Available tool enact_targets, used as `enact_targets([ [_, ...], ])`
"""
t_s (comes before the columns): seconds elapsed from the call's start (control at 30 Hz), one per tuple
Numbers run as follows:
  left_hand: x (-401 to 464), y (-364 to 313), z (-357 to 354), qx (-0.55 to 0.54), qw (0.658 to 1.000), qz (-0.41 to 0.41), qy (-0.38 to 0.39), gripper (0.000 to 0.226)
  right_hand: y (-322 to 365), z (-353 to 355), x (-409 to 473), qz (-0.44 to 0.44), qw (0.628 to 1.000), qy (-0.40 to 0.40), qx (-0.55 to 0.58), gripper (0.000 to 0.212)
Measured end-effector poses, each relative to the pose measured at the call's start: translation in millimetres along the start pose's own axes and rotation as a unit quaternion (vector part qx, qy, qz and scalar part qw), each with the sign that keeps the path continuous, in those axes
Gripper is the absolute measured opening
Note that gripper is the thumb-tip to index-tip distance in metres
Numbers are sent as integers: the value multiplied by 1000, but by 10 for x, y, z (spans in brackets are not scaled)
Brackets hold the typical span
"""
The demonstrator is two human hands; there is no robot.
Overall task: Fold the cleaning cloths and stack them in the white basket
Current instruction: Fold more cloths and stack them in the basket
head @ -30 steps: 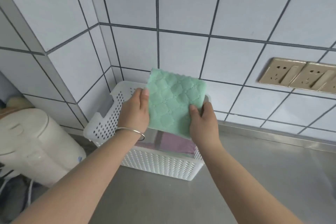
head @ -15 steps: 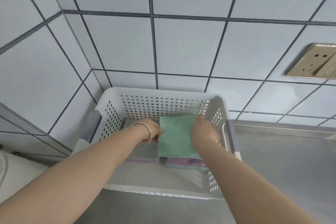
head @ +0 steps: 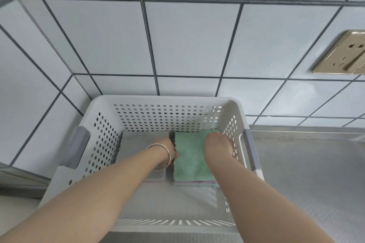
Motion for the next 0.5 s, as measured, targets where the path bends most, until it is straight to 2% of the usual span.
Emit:
enact_targets([
  [0.1,16,-6,-12,43,999,-12,-3,36,19,-26,-17,15,1000,9,-16,36],
  [0.2,46,-7,-51,43,999,-21,7,34,30,-57,-44,20,999,28,-15,36],
  [0.3,-32,-44,-14,36,997,-39,-58,37,40,-47,-76,38,998,41,-25,34],
  [0.4,-207,-171,116,87,972,-115,-187,47,80,-54,-61,50,998,24,-11,38],
  [0.43,-237,-224,111,126,960,-152,-199,53,95,-78,-52,57,998,13,-7,41],
  [0.5,-221,-314,5,202,936,-229,-173,68,126,-129,-46,71,997,1,-24,47],
])
Point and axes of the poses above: each hand's wrist, its own x-axis towards the middle knuckle, its own z-axis out of the back of the hand, y = z × x, the point moved 3 cm from there along x, towards the middle knuckle, and after that the axes turned 2 degrees about -z, right-handed, at the moved point
